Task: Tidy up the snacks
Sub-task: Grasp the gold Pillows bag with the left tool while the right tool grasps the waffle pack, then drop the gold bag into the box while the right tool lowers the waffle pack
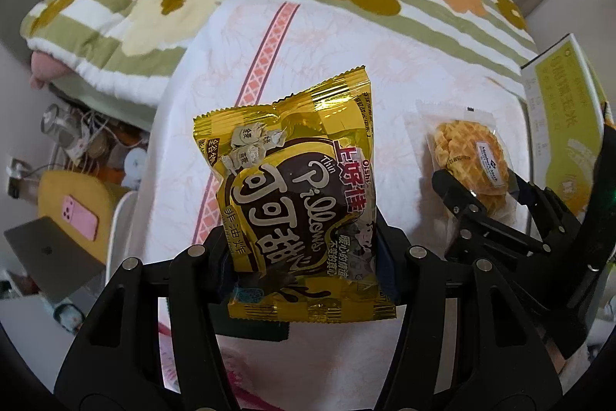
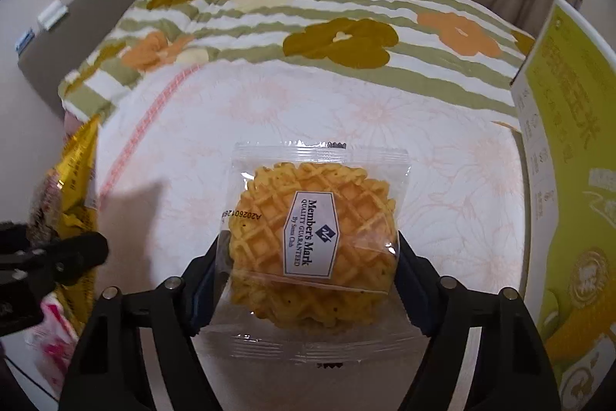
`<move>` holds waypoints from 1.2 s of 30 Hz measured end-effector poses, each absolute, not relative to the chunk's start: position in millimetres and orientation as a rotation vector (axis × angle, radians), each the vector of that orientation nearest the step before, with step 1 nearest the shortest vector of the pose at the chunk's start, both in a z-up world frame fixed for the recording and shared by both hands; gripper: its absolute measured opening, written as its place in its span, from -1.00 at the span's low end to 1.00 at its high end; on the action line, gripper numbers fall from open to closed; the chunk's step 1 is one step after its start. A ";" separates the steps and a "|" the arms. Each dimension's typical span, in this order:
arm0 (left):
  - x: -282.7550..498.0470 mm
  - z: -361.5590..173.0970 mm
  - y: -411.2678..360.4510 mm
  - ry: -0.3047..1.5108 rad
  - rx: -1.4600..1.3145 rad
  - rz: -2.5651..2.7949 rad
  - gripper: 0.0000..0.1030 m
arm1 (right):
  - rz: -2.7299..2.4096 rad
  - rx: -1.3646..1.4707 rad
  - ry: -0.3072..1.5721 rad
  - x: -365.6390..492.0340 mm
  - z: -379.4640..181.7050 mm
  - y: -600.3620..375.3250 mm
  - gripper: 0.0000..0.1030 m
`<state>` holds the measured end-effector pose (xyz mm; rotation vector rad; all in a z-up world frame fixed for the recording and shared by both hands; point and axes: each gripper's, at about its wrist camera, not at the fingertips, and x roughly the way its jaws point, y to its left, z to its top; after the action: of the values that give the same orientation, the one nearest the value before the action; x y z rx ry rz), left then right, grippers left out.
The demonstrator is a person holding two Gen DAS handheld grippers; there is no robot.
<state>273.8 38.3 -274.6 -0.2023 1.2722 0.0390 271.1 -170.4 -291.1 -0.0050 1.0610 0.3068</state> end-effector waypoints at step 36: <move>364.3 -98.6 -223.9 0.992 -0.025 -0.491 0.04 | 0.096 0.283 0.824 261.2 -102.8 -451.7 0.43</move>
<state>364.3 -223.9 -98.6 -0.0248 0.9916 -0.4910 261.2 -451.7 -102.8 0.2835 0.8242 0.0962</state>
